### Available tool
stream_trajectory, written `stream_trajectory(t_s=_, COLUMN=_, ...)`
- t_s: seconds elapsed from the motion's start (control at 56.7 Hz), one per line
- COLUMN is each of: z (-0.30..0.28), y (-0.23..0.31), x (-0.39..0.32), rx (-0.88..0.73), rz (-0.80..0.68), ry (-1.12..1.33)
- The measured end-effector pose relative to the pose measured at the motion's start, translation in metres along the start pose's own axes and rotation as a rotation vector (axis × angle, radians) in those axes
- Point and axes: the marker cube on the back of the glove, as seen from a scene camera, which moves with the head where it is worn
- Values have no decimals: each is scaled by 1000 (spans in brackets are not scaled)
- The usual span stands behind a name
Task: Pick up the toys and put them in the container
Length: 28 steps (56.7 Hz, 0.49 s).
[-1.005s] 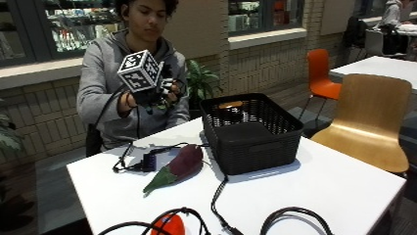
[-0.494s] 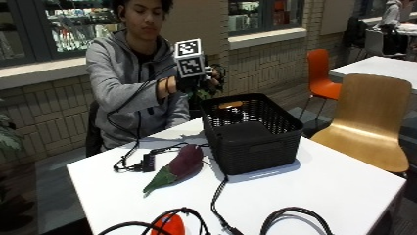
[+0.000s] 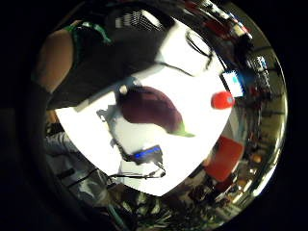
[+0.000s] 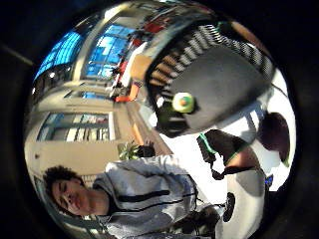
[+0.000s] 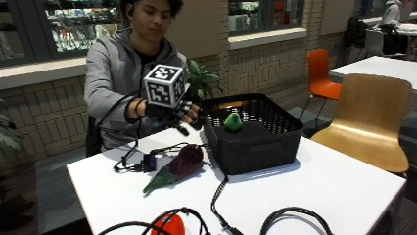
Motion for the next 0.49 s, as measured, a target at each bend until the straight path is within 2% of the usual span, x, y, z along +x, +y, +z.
stream_trajectory(t_s=0.194, z=54, y=4, x=70, rx=-197, rz=177, ry=155)
stream_trajectory(t_s=0.406, z=93, y=-15, x=81, rx=-175, rz=162, ry=136)
stream_trajectory(t_s=0.494, z=105, y=-19, x=85, rx=-76, rz=167, ry=147)
